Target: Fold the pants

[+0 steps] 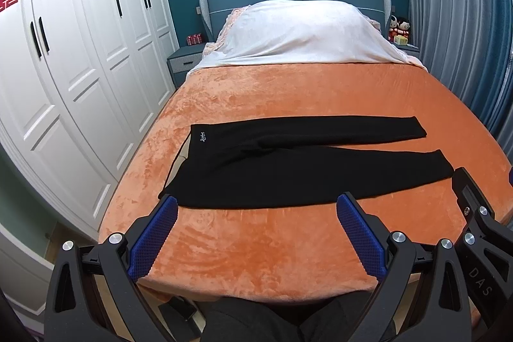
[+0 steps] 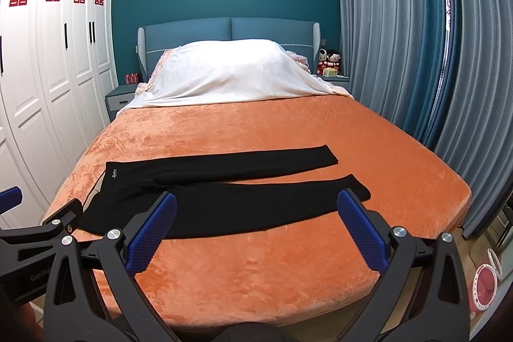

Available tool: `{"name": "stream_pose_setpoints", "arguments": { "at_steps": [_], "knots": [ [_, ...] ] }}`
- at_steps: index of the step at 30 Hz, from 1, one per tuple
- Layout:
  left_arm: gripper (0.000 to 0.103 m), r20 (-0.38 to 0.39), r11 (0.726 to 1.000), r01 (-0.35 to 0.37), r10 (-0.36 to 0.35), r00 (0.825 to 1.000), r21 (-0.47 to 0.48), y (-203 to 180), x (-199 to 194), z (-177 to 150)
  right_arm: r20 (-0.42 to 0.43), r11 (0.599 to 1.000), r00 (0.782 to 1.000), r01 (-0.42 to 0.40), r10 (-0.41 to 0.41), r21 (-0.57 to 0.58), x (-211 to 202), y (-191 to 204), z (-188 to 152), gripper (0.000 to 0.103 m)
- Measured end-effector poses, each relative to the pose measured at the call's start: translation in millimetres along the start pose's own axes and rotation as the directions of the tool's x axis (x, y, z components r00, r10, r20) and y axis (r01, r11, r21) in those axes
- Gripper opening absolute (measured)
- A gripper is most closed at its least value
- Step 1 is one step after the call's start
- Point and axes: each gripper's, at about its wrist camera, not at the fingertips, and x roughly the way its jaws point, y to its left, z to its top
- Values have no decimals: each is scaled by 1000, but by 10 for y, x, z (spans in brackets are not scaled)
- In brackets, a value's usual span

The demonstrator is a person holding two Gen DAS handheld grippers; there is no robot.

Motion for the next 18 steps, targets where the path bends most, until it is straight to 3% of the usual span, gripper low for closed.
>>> {"name": "stream_pose_setpoints", "arguments": {
  "at_steps": [13,18],
  "knots": [
    [98,-30,1000,-4,4,1000,4,-50,211,60,-28,1000,1000,-9,9,0,216,28,-35,98],
    [98,-93,997,59,-62,994,-43,121,608,130,-122,987,981,-145,152,70,734,-251,-75,98]
  ]
}}
